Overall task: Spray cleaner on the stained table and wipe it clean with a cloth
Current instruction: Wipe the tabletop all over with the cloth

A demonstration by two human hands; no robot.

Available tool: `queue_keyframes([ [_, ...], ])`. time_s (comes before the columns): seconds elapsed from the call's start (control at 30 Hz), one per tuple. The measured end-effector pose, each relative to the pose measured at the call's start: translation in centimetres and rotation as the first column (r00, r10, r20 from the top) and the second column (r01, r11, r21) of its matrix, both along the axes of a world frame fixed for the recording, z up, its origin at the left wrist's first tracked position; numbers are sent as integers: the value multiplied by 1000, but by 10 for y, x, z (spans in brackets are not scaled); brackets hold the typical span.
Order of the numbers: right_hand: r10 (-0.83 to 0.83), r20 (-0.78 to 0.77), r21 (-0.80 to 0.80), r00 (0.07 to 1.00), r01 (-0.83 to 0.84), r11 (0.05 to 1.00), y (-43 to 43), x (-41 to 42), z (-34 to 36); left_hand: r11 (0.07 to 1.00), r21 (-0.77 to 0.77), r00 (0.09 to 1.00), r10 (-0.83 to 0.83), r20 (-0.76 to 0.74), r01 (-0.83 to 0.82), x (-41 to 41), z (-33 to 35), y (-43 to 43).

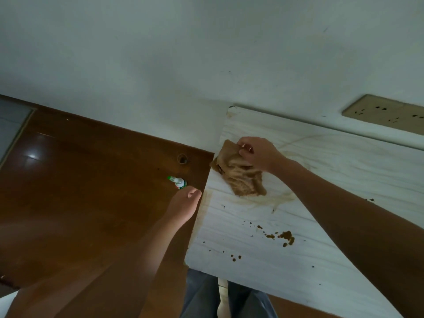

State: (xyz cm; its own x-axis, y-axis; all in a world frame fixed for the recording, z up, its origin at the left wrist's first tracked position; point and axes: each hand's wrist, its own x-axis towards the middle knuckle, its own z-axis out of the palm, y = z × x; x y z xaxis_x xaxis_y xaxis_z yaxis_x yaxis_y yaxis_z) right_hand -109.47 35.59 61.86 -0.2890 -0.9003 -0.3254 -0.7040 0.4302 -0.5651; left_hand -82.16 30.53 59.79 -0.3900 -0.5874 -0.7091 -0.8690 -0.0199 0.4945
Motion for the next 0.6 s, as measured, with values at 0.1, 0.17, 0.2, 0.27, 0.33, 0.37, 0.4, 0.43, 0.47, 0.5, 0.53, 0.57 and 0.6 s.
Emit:
queue_keyframes([
  [0.1, -76, 4, -68, 997, 76, 995, 2, -10, 19, 997, -10, 997, 78, -12, -79, -8, 7, -8],
  [0.17, -111, 6, -125, 994, 110, 986, 1, -21, 39, 996, 5, 996, 87, -19, -87, -14, 14, -10],
  [0.2, -124, 0, -156, 992, 122, 980, 0, -26, 52, 998, 16, 998, 54, -19, -54, -16, 16, -10],
  [0.27, -151, -20, -224, 988, 143, 964, -6, -38, 79, 1000, 19, 1000, -4, -21, 4, -19, 18, -11],
  [0.33, -167, -50, -288, 985, 146, 947, -12, -48, 106, 1000, 28, 999, 6, -41, -5, -22, 19, -13],
  [0.37, -169, -68, -306, 983, 141, 942, -15, -52, 119, 999, 38, 998, 27, -52, -25, -24, 20, -14],
  [0.4, -167, -83, -317, 982, 133, 939, -17, -54, 130, 998, 45, 997, 42, -61, -39, -25, 22, -16],
  [0.43, -163, -95, -321, 982, 124, 939, -18, -55, 137, 998, 48, 997, 43, -67, -40, -27, 23, -17],
  [0.47, -157, -102, -320, 982, 117, 940, -18, -54, 141, 998, 47, 997, 38, -71, -34, -28, 23, -18],
  [0.5, -152, -105, -316, 983, 112, 942, -18, -51, 141, 999, 43, 997, 36, -75, -33, -28, 23, -18],
  [0.53, -142, -106, -304, 984, 104, 947, -17, -47, 136, 999, 37, 996, 36, -82, -33, -29, 22, -19],
  [0.57, -127, -108, -285, 986, 91, 954, -15, -40, 127, 999, 32, 996, 39, -83, -37, -28, 21, -19],
  [0.6, -102, -108, -255, 989, 71, 964, -11, -31, 114, 999, 30, 995, 46, -84, -44, -28, 18, -19],
])
